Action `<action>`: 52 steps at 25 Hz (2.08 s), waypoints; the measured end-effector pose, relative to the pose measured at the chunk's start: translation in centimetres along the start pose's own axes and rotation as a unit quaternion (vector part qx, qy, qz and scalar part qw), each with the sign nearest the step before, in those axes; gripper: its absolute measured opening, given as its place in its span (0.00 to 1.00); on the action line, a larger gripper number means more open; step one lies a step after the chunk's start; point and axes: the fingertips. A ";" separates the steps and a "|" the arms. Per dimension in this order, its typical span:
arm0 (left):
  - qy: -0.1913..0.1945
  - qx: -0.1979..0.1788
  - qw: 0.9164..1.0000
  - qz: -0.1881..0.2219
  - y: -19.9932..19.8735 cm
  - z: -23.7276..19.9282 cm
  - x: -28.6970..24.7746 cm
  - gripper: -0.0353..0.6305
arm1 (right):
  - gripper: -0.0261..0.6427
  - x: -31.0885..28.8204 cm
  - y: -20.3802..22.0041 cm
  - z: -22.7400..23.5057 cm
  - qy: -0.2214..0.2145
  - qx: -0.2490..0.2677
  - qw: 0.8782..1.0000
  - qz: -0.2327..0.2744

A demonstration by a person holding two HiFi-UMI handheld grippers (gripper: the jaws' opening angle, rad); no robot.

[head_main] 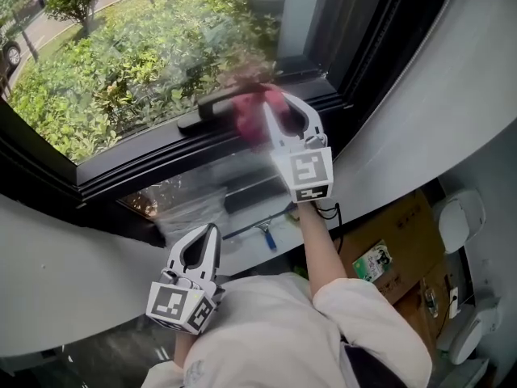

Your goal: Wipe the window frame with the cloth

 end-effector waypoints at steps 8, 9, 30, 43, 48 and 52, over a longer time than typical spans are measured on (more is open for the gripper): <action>-0.001 0.000 1.000 -0.003 -0.1 -0.3 -0.9 0.07 | 0.18 4.3 3.2 11.2 0.123 0.022 0.992 -0.032; 0.000 0.001 1.000 -0.004 -0.1 -0.3 -1.0 0.07 | 0.18 4.7 3.8 12.3 0.135 0.023 0.990 -0.039; 0.000 0.001 1.000 -0.014 0.5 -0.1 -0.8 0.07 | 0.18 4.2 8.2 13.7 0.146 0.002 0.989 -0.033; 0.013 -0.002 1.000 -0.012 0.4 0.6 -0.9 0.07 | 0.18 4.4 8.3 13.1 0.157 -0.024 0.987 -0.037; 0.019 -0.001 1.000 -0.011 0.5 1.0 -1.1 0.07 | 0.18 4.3 8.2 12.8 0.153 -0.025 0.987 -0.042; 0.023 -0.001 1.000 -0.012 0.6 1.3 -1.2 0.07 | 0.18 4.3 8.1 12.1 0.146 -0.020 0.988 -0.045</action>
Point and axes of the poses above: the fingertips, and each gripper's own axes: x backward along the fingers, z to its right, y out of its underside, and after that the axes turned 2 degrees about x, right-handed
